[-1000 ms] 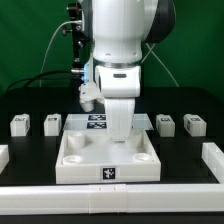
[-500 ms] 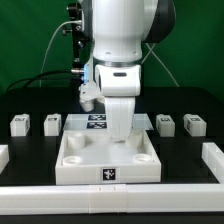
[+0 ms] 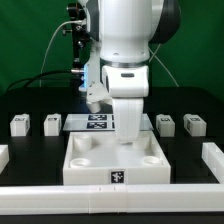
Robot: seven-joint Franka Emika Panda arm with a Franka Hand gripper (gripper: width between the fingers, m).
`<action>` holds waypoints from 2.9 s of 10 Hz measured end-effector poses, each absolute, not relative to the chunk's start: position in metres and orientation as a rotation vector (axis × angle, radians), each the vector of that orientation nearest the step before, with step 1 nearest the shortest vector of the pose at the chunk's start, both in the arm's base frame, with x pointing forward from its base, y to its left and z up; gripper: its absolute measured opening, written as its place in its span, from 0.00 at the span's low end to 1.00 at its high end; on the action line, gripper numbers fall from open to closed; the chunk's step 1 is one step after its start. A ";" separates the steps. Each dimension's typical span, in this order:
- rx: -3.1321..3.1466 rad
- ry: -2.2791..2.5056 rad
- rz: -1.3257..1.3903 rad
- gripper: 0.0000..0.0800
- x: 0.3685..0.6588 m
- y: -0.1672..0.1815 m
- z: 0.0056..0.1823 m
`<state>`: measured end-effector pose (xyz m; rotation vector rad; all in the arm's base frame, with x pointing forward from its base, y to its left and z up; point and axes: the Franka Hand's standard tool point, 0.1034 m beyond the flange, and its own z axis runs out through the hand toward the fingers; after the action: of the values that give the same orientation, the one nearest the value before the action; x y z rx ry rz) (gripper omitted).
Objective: Assemble one leg
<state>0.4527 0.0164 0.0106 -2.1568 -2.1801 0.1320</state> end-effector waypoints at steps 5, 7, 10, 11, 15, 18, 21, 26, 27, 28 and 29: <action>-2.196 -2.141 0.096 0.09 0.484 0.062 0.011; -2.219 -2.124 0.087 0.09 0.491 0.072 0.011; -2.195 -2.138 0.090 0.09 0.497 0.085 0.011; -2.187 -2.144 0.086 0.09 0.497 0.089 0.011; -2.192 -2.138 0.082 0.36 0.497 0.086 0.010; -2.195 -2.138 0.080 0.73 0.498 0.086 0.011; -2.251 -2.103 0.078 0.81 0.490 0.083 0.026; -2.370 -2.019 0.048 0.81 0.471 0.080 0.049; -2.407 -1.982 0.032 0.81 0.467 0.082 0.052; -2.419 -1.971 0.031 0.81 0.466 0.082 0.053; -2.418 -1.969 0.034 0.81 0.466 0.081 0.052</action>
Offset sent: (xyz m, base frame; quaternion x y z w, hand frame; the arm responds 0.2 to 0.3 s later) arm 0.0258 0.0397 -0.0006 0.0124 0.0042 0.0059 0.9999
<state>0.4660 0.0811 0.0518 -2.4184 -1.9687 0.0337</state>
